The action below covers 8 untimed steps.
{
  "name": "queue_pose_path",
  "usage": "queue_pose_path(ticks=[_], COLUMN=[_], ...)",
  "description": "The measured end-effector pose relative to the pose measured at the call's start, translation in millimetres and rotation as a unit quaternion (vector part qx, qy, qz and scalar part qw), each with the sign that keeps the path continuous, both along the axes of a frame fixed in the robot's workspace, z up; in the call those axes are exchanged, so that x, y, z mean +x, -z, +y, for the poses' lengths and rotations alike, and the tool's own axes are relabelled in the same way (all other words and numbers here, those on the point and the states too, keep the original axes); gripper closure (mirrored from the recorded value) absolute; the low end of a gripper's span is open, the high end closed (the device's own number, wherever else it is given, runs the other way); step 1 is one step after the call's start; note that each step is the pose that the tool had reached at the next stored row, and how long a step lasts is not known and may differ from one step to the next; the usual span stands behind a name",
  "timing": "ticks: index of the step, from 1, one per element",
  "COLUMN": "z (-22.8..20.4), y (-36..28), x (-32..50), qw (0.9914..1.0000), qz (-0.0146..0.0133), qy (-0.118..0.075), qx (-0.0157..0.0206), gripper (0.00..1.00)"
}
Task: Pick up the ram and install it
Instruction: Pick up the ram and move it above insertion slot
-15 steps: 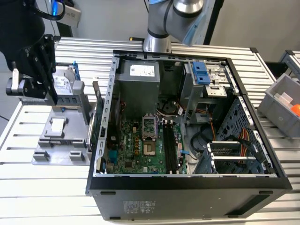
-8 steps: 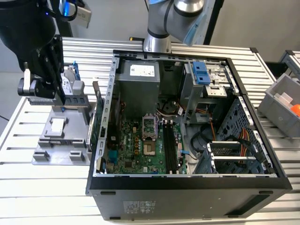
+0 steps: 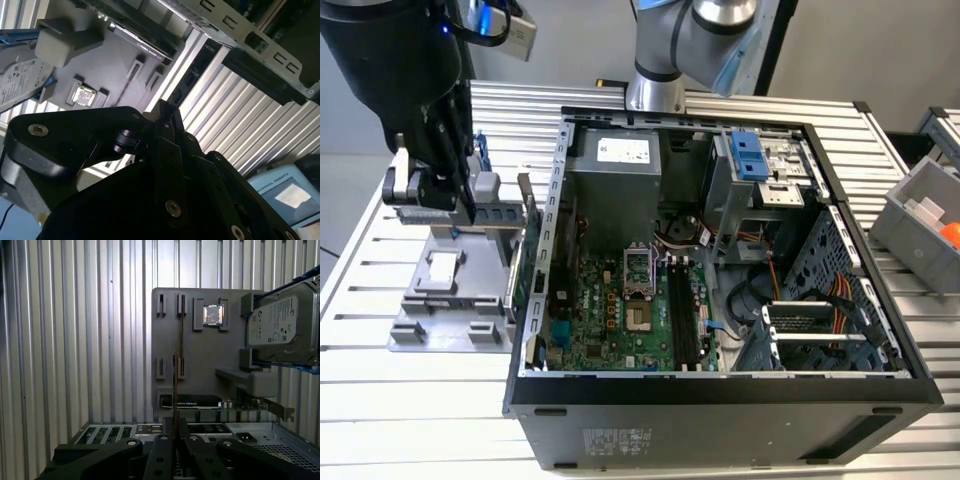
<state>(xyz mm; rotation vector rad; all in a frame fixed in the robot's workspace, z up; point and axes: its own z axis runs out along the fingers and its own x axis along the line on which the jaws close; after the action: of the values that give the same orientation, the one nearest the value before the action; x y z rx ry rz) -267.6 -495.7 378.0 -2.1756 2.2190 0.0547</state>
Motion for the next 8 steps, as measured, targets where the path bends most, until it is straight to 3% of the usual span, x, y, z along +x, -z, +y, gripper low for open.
queue_pose_path(ticks=[8], z=[0.0], y=[0.0], x=[16.0], qw=[1.0], qz=[0.0], qy=[0.0], qx=[0.0], gripper=[1.0])
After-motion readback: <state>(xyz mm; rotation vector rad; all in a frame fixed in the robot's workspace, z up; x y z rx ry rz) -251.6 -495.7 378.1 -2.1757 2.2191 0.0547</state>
